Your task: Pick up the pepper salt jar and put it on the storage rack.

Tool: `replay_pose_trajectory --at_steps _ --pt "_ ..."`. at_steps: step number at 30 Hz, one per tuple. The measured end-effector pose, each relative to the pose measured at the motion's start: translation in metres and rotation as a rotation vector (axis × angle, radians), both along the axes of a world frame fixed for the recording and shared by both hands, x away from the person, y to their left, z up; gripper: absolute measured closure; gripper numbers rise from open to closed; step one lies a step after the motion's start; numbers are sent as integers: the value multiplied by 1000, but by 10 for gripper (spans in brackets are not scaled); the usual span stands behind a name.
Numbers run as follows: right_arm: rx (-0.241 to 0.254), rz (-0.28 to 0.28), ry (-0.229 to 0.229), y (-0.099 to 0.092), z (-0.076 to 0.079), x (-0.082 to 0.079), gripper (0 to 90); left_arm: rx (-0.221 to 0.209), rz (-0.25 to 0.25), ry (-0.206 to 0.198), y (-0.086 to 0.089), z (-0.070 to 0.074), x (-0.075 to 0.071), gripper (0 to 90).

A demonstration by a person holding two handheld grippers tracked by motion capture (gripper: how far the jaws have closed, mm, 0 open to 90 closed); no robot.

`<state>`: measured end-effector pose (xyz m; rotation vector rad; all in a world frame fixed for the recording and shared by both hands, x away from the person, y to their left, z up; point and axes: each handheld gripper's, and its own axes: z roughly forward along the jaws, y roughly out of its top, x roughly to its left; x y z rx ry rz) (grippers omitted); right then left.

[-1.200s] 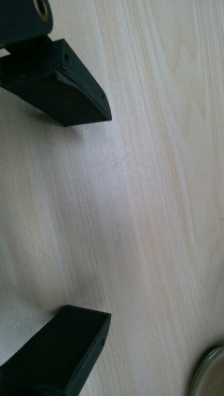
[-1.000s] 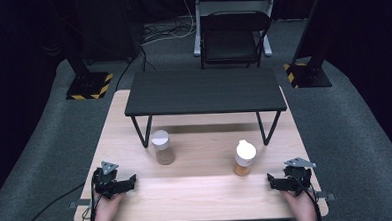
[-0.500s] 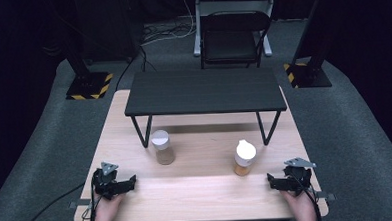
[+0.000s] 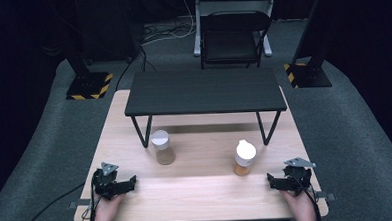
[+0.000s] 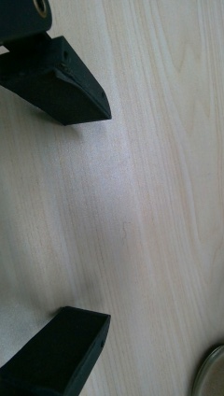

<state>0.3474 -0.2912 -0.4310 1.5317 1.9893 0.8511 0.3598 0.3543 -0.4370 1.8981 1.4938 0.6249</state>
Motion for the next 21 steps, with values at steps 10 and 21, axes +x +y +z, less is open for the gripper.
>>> replay_pose_trajectory --at_steps 10,21 --pt "0 -2 0 0 0 0 0 -27 5 -1 2 -1 0 25" --pt "0 -1 0 0 0 0 0 -77 -22 -2 6 10 -4 46"
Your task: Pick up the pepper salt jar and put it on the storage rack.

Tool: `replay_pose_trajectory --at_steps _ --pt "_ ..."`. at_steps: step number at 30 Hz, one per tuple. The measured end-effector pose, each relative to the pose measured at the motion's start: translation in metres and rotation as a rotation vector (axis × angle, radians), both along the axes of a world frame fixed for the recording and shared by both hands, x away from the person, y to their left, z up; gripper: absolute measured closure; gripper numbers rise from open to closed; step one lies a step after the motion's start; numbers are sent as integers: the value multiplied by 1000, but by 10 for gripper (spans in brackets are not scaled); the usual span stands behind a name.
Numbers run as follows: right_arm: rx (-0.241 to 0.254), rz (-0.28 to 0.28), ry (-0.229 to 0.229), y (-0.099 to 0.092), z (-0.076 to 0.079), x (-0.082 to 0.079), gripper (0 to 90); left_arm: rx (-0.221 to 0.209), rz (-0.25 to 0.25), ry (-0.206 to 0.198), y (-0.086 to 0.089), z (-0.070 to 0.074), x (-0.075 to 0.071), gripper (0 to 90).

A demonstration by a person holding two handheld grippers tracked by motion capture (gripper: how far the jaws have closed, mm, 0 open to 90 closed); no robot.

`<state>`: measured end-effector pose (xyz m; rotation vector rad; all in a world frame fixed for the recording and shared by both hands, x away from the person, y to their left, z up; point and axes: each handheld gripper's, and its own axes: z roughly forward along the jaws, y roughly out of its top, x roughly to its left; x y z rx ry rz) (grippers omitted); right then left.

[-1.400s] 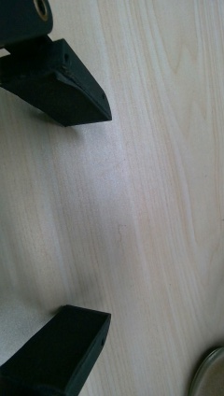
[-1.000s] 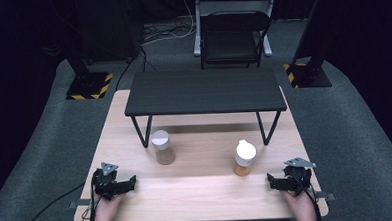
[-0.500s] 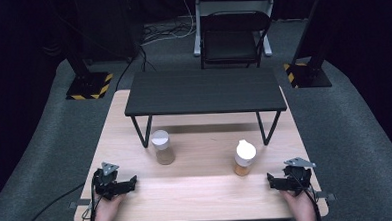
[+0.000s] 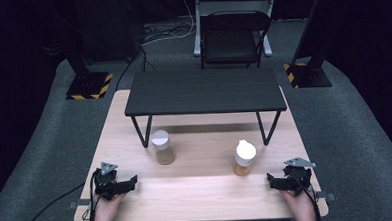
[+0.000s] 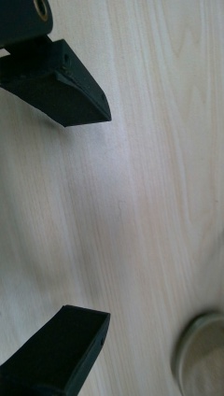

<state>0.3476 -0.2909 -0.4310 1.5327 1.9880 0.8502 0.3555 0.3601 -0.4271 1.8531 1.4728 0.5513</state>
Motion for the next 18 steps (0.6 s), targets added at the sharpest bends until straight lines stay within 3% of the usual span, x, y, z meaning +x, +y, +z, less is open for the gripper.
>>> replay_pose_trajectory --at_steps 15,18 --pt "1 0 0 0 0 0 0 -2 -70 -79 -16 28 -12 49" --pt "1 0 0 0 0 0 0 -9 -88 -80 -19 33 -10 49"
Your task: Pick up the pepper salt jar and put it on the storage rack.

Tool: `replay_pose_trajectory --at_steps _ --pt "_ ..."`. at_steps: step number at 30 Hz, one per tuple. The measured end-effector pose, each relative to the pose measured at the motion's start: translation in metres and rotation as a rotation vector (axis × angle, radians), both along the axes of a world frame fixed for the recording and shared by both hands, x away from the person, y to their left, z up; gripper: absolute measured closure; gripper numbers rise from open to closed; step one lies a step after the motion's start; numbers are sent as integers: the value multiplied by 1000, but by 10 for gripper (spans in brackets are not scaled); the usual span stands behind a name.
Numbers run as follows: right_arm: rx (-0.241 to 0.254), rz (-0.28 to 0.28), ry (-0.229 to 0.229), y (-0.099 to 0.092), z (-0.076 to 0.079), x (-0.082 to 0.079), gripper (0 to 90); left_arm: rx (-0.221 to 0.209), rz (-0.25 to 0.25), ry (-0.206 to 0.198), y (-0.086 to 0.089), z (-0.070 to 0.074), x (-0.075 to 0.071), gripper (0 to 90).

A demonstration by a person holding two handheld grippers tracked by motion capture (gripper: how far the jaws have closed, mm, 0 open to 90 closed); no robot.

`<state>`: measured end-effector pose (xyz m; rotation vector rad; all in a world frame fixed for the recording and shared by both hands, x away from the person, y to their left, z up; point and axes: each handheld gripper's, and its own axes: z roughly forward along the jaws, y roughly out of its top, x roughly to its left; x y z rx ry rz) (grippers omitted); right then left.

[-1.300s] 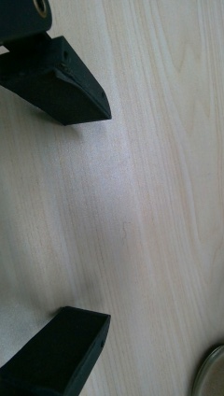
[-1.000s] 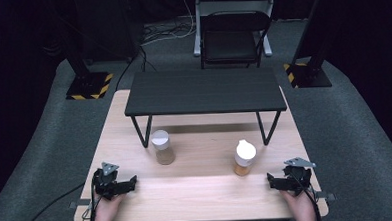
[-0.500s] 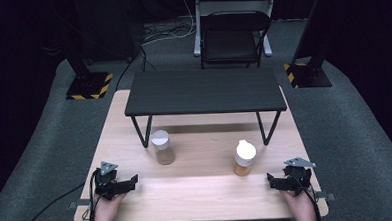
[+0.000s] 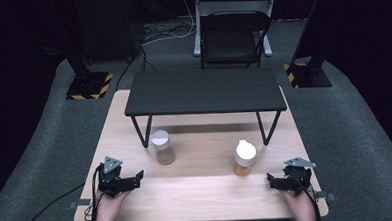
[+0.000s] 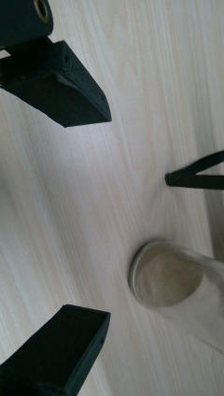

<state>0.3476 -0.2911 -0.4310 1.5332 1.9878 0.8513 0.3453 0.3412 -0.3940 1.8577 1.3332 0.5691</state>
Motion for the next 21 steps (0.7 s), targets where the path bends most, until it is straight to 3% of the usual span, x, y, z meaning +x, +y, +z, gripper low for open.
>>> replay_pose_trajectory --at_steps 21 --pt "0 0 0 0 0 0 0 27 -54 -17 -37 26 23 47"
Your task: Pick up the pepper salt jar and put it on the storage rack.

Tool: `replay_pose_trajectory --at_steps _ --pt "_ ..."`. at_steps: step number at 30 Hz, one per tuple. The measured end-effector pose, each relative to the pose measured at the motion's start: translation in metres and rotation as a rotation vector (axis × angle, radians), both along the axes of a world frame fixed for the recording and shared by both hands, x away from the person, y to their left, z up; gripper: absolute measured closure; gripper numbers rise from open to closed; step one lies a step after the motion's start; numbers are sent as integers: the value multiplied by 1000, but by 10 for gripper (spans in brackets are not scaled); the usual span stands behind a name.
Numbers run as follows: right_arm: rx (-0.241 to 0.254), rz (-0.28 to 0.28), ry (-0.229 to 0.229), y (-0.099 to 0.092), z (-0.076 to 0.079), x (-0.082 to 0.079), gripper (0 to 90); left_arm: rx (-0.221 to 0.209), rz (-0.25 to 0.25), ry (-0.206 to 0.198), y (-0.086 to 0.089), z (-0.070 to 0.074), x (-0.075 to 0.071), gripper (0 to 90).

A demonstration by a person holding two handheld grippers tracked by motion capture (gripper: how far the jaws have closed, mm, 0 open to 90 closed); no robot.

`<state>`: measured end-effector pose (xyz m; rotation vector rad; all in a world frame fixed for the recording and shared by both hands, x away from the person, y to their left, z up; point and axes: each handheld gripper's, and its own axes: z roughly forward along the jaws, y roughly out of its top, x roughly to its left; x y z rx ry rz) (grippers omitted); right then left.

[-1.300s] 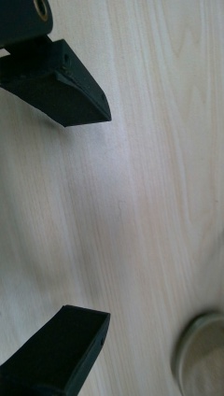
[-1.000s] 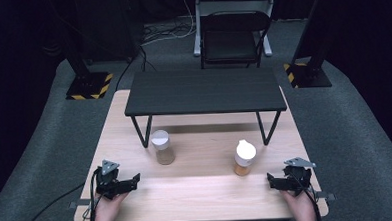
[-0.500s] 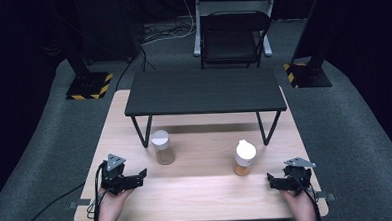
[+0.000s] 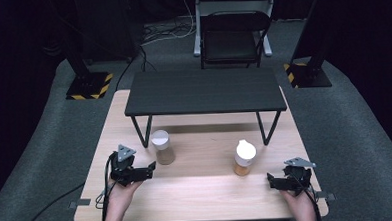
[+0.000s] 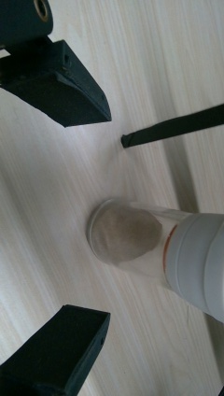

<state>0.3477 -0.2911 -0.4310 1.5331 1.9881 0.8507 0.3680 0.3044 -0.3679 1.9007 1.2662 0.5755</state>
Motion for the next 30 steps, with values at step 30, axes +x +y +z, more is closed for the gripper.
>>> replay_pose_trajectory --at_steps 30 --pt "0 1 0 0 0 0 0 22 -13 -1 -46 4 51 101"
